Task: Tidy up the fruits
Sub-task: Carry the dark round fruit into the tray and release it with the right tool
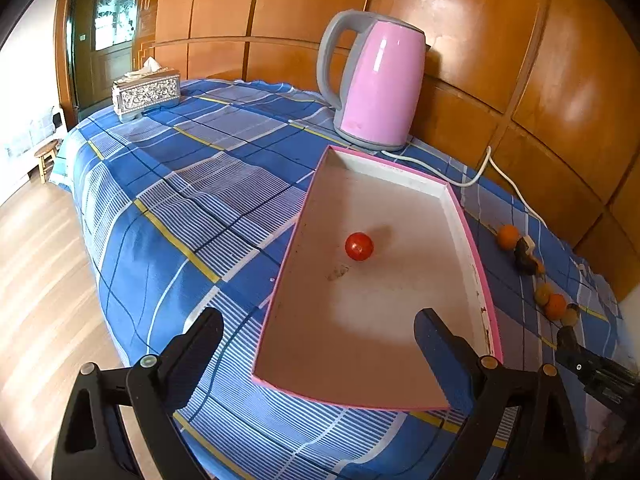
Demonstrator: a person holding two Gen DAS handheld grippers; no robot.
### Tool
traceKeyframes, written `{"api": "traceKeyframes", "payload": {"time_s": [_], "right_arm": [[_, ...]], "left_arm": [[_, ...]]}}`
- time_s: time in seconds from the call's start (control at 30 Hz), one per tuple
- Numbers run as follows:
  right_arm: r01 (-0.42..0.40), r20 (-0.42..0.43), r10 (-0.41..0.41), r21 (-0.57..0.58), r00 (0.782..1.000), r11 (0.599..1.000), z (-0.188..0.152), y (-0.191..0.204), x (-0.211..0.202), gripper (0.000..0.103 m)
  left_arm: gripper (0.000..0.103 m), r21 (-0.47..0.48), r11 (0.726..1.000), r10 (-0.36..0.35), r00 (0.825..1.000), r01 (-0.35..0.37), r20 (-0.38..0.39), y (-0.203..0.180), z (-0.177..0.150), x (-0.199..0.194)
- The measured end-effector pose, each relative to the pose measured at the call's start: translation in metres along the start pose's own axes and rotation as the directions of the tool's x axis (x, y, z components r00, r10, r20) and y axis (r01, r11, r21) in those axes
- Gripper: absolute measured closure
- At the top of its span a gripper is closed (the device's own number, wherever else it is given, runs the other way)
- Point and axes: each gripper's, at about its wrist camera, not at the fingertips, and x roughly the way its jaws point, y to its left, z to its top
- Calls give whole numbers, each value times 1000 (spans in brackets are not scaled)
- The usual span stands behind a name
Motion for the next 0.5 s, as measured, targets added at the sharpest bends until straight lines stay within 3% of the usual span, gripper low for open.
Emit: {"api": "traceKeyframes", "payload": {"time_s": [0.5], "right_arm": [[-122, -14, 122, -180, 992, 976, 17, 69, 4, 58]], "left_arm": [[6, -57, 997, 57, 998, -57, 1, 19, 4, -1]]}}
